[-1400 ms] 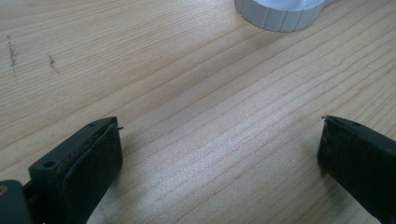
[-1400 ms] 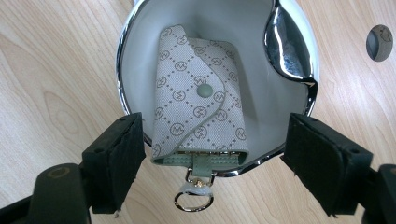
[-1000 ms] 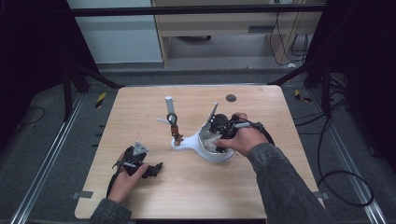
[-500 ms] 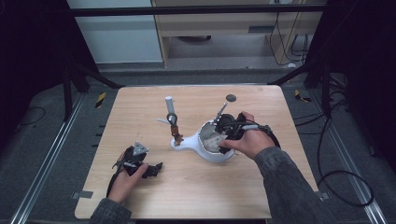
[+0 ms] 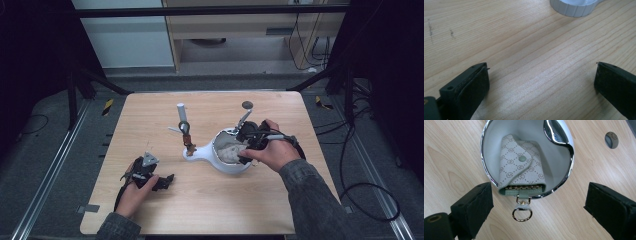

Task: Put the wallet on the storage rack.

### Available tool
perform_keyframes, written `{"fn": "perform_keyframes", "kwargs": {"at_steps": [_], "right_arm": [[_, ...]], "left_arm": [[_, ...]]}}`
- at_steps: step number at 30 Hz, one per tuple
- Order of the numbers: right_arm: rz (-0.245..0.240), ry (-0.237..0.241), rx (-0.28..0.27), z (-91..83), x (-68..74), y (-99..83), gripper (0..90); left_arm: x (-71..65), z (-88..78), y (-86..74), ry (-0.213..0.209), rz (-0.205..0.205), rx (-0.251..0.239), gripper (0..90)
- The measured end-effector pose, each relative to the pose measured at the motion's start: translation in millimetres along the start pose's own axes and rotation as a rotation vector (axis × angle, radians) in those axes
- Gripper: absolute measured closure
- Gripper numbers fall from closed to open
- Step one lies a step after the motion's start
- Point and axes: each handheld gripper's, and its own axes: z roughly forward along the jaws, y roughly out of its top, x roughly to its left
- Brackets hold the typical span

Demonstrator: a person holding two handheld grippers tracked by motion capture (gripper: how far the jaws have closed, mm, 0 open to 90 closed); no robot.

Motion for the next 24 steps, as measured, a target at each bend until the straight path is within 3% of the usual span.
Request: {"fn": "perform_keyframes", "kwargs": {"at_steps": [21, 24], "right_arm": [[0.103, -0.016, -0.096, -10.4, -15.2, -27.0, 6.7], [0.136, -0.023, -0.116, -11.8, -18.9, -34.8, 6.1]], "left_arm": [[-0.2, 0.0, 0.0, 0.0, -0.002, 0.0, 0.0], [0.0, -0.1, 0.0, -0.001, 0.0, 0.002, 0.0]]}}
